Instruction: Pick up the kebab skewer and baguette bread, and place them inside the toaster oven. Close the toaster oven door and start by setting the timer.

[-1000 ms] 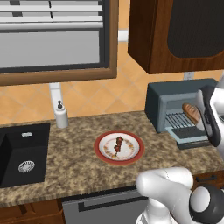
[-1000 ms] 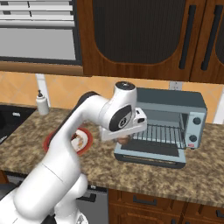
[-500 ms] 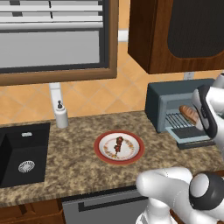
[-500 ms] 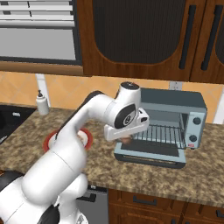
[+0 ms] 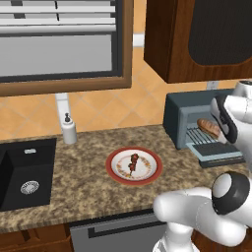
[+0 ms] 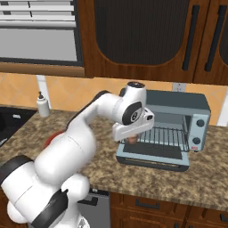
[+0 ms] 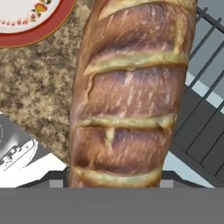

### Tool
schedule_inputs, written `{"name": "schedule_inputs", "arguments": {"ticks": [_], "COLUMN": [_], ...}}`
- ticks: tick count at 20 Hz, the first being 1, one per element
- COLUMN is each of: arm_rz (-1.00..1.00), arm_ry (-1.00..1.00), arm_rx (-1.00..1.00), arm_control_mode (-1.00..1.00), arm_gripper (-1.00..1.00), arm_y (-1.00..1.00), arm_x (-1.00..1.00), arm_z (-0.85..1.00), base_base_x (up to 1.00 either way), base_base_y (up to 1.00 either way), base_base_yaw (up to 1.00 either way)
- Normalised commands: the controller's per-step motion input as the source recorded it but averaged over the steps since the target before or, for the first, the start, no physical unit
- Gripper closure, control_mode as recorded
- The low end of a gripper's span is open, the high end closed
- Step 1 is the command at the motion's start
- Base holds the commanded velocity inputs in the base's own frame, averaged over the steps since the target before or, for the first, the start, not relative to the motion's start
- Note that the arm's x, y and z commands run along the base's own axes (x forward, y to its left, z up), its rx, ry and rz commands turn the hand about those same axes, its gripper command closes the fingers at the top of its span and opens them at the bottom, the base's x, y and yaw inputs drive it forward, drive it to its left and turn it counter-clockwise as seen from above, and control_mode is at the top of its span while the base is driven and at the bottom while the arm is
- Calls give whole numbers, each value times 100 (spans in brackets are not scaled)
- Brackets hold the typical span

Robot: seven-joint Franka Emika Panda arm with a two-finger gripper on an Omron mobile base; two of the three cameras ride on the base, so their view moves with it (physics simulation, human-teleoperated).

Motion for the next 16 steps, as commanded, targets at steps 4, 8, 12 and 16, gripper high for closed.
{"name": "schedule_inputs", "arguments": {"ticks": [4, 8, 12, 16], "arm_rz": [7, 4, 0, 0], "arm_ry": [6, 3, 2, 0], "arm_rx": [0, 0, 0, 0], "arm_control_mode": [-100, -100, -100, -100], "arm_gripper": [100, 100, 100, 100], "arm_y": [-13, -4, -3, -1], "arm_x": [41, 24, 46, 26], "arm_z": [-5, -29, -17, -37], "base_base_x": [0, 0, 0, 0], "base_base_y": [0, 0, 0, 0], "base_base_yaw": [0, 0, 0, 0]}}
